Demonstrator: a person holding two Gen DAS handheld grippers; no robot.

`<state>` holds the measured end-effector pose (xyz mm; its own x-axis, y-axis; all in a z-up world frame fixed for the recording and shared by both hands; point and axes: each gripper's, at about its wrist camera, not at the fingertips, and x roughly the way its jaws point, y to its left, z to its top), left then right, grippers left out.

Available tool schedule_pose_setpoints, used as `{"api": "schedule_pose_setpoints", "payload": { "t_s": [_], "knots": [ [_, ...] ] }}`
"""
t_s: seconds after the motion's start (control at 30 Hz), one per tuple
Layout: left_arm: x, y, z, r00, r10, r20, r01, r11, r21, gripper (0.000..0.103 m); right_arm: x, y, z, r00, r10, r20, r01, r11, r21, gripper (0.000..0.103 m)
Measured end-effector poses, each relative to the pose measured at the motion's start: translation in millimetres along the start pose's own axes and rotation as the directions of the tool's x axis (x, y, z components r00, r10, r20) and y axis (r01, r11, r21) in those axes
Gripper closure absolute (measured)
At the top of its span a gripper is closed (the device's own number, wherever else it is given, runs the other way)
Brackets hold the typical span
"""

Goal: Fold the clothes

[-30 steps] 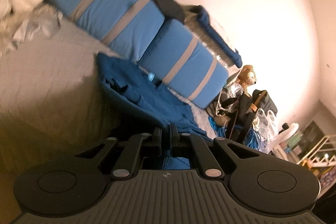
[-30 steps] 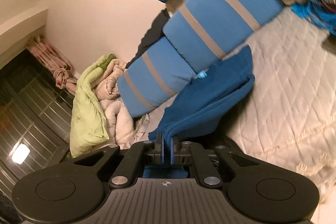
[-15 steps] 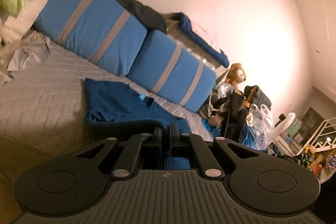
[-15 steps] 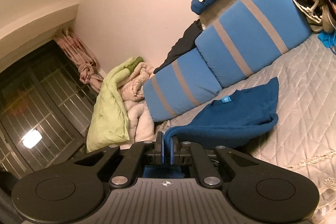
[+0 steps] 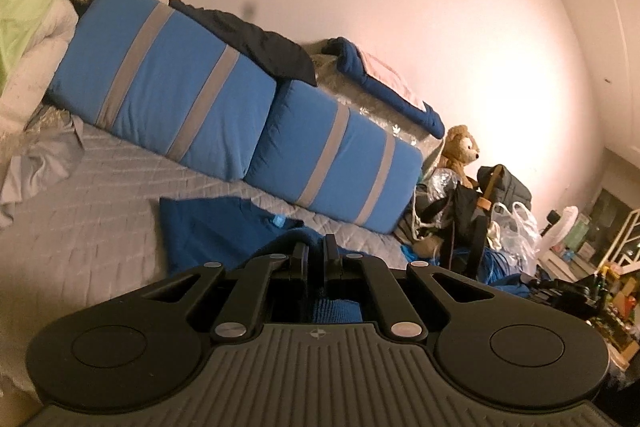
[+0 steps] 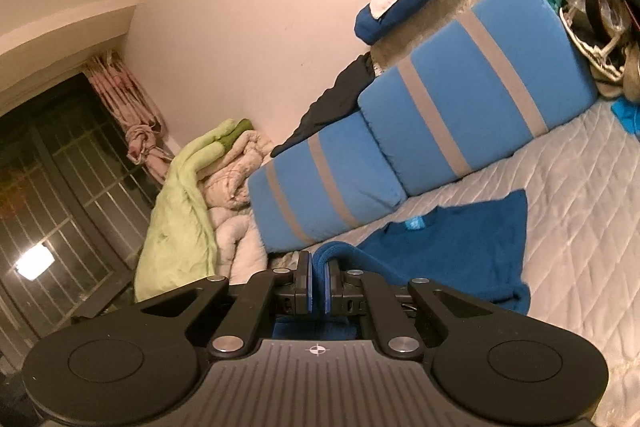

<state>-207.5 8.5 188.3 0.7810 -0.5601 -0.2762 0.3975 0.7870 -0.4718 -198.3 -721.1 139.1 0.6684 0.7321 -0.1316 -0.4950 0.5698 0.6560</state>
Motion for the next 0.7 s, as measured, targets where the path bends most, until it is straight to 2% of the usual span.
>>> {"api": "schedule_pose_setpoints", "payload": {
  "t_s": [0.47,0.7],
  "knots": [
    [55,12,49,0.999,0.005,0.033,-0.006,1.0,0.002,0.097,49,-8,54,0.997,-0.058,0.049,0.059,0.998,-0.038,0.096],
    [91,32,54,0.999,0.04,0.013,-0.039,0.999,-0.035,0.097,75,-27,65,0.993,-0.102,0.064,0.104,0.994,-0.016,0.095]
  ]
}}
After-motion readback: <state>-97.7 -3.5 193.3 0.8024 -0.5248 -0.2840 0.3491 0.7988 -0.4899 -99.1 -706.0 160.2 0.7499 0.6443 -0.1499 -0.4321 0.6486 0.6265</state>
